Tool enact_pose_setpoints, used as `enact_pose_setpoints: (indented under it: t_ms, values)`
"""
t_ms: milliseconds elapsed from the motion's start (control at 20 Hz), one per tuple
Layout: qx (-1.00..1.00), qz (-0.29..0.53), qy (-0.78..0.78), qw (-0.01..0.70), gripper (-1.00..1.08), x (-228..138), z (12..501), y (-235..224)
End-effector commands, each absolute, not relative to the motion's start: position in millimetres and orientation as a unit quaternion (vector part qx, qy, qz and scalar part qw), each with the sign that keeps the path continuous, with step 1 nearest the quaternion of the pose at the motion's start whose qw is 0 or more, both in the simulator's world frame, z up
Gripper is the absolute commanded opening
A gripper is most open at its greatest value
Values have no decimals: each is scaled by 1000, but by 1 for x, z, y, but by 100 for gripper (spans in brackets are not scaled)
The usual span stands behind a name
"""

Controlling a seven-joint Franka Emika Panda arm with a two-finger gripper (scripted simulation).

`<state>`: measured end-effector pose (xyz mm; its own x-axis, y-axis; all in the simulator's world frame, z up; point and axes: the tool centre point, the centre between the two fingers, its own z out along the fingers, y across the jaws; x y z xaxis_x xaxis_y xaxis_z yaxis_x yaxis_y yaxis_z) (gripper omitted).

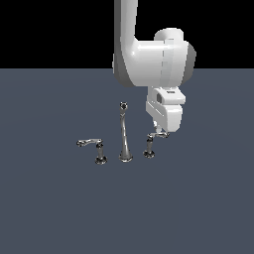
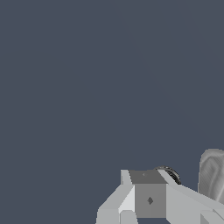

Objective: Turn on the faucet by rotating a designated handle.

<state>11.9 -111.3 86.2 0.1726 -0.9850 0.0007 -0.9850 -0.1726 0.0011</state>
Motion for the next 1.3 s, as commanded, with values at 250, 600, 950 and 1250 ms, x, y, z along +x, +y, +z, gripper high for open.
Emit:
enact_pose_setpoints:
  t_ms: [250,600,950,1250]
  values:
    - [765,0,-644,0,-100,6,86,-116]
    - [765,0,-645,0,-100,-18,86,-131]
    - [767,3,-641,-3,-100,-26,86,-128]
    - [766,2,-643,-2,-100,-48,86,-128]
